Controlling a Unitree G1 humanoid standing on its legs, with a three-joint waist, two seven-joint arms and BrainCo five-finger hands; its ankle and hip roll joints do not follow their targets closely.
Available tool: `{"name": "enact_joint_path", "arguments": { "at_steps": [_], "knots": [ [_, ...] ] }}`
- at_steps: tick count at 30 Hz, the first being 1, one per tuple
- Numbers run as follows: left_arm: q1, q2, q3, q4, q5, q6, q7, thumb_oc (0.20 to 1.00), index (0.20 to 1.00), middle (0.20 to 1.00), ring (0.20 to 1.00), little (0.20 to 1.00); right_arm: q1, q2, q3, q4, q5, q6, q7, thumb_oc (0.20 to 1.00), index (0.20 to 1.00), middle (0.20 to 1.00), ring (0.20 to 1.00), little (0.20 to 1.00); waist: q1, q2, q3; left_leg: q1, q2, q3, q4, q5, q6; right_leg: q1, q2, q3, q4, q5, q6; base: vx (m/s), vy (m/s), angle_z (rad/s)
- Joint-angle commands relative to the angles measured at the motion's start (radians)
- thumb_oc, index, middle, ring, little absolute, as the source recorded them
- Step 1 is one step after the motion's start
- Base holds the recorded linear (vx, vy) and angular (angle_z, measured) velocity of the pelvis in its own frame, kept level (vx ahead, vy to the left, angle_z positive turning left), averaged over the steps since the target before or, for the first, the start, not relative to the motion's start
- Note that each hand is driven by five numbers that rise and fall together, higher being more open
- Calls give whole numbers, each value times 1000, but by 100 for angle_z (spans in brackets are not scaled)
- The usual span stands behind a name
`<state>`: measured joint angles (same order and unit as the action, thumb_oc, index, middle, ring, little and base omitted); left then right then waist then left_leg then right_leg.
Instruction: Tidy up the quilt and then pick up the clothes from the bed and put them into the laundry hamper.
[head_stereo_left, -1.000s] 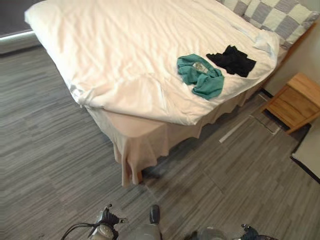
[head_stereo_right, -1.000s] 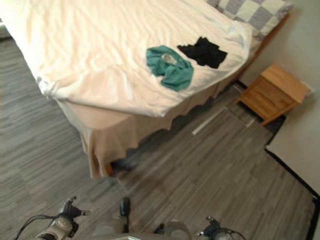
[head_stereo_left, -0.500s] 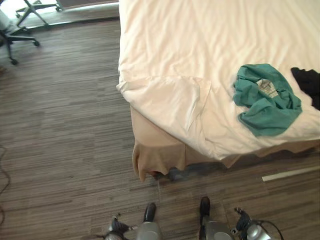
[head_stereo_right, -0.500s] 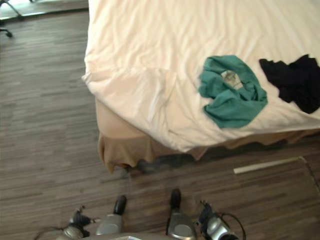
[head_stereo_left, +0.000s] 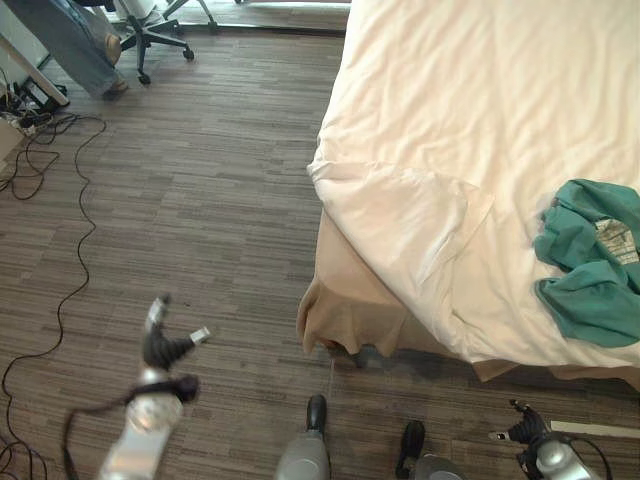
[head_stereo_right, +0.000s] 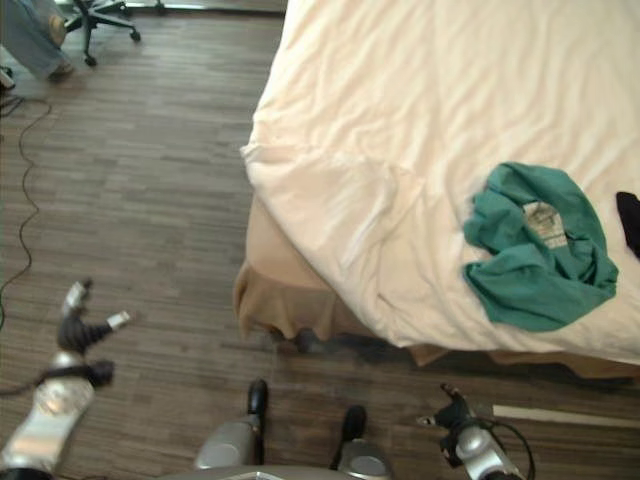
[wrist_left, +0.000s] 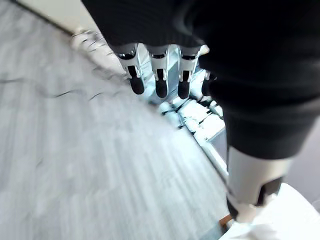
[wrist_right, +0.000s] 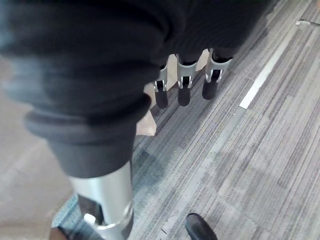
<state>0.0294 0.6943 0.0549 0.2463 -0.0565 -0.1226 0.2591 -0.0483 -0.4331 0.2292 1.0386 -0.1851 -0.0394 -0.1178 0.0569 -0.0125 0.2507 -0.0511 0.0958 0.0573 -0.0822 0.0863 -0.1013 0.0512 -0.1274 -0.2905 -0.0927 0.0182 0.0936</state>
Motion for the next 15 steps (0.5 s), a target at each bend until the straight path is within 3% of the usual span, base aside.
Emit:
{"name": "enact_joint_path", "arguments": {
  "at_steps": [1, 2, 4, 5, 8, 9, 15],
  "knots": [
    [-148, 17, -52, -93, 169, -98, 49, 1000, 1000, 1000, 1000, 1000, -31, -22, 73, 47, 23, -3, 4, 1000, 1000, 1000, 1000, 1000, -39, 28, -28, 67, 44, 22, 2, -80, -37, -32, -75, 3, 5, -17, 100, 47, 44, -30],
    [-154, 18, -56, -89, 171, -98, 51, 1000, 1000, 1000, 1000, 1000, -32, -20, 71, 49, 23, -3, 3, 1000, 1000, 1000, 1000, 1000, -35, 27, -26, 68, 44, 24, 2, -81, -37, -32, -76, 5, 5, -17, 100, 53, 56, -33],
    [-289, 80, -157, -49, 273, -91, 63, 1000, 1000, 1000, 1000, 1000, -45, -2, 106, 56, 12, -4, -1, 1000, 1000, 1000, 1000, 1000, -73, 36, -31, 78, 42, 46, -5, -89, -39, -45, -81, 19, 5, -4, 111, 38, 60, -37],
    [-302, 81, -167, -40, 275, -94, 67, 1000, 1000, 1000, 1000, 1000, -45, 0, 101, 57, 12, -4, -1, 1000, 1000, 1000, 1000, 1000, -67, 35, -30, 78, 42, 48, -4, -90, -38, -46, -81, 21, 5, -4, 111, 30, 54, -46],
    [-457, 106, -286, 5, 350, -67, 82, 1000, 1000, 1000, 1000, 1000, -53, 9, 142, 41, -13, -7, -12, 1000, 1000, 1000, 1000, 1000, -104, 42, -33, 76, 40, 65, -5, -97, -37, -70, -87, 38, 5, 10, 121, 22, 50, -34],
    [-584, 102, -379, 60, 393, -50, 88, 1000, 1000, 1000, 1000, 1000, -69, 18, 158, 36, -18, -4, -20, 1000, 1000, 1000, 1000, 1000, -119, 44, -33, 68, 38, 73, -5, -101, -35, -95, -89, 53, 5, 20, 125, 17, 44, -28],
    [-847, 75, -548, 248, 476, 10, 118, 1000, 1000, 1000, 1000, 1000, -116, 36, 189, 30, -12, 3, -53, 1000, 1000, 1000, 1000, 1000, -161, 44, -6, 21, 33, 97, -4, -93, -33, -180, -91, 88, 5, 54, 137, -54, 29, -25]
  ]
}}
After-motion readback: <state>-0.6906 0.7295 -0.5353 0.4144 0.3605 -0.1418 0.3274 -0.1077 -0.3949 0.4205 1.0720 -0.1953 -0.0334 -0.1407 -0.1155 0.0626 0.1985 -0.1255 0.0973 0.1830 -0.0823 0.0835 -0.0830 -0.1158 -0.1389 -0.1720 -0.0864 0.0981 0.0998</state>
